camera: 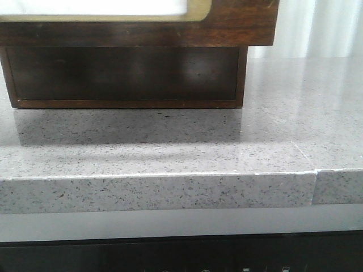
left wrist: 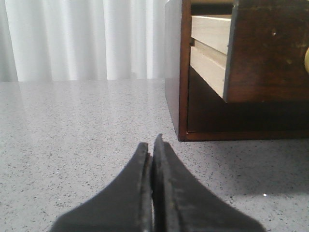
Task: Put scissors in drawer with both arms
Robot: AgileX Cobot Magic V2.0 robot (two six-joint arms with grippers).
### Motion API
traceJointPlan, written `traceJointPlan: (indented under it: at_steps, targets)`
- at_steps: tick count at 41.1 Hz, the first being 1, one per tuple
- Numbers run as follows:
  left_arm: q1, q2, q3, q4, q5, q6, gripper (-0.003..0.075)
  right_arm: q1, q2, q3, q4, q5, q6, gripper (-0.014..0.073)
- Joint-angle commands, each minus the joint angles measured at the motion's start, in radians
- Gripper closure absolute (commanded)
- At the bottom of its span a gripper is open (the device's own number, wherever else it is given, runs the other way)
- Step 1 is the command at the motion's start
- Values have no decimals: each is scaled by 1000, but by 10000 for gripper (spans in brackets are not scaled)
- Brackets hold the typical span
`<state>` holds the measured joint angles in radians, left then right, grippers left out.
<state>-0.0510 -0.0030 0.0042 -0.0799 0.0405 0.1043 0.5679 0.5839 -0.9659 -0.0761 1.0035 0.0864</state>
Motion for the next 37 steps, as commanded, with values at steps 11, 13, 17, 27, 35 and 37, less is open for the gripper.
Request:
traceJointPlan:
  at_steps: [11,13,17,27,35,37]
  targets:
    - [4,-19,24,-9,-87,-1,741,-67,-39,43,-42,-114,-9,660]
    - [4,-19,24,-9,-87,-1,741,-110,-73,86,-32,-153,-35,659]
    - [4,-17,24,-9,-87,-1,741,-194,-169,197,7,-254,-124,659]
    - [4,-17,24,-9,-87,-1,741,-404,-402,515,17,-552,-155,661]
    - [4,-17,24,-9,-87,-1,741,-495,-548,742,17,-774,-155,661]
    - [4,-17,24,-9,-87,-1,741,-509,-573,785,17,-817,-155,661]
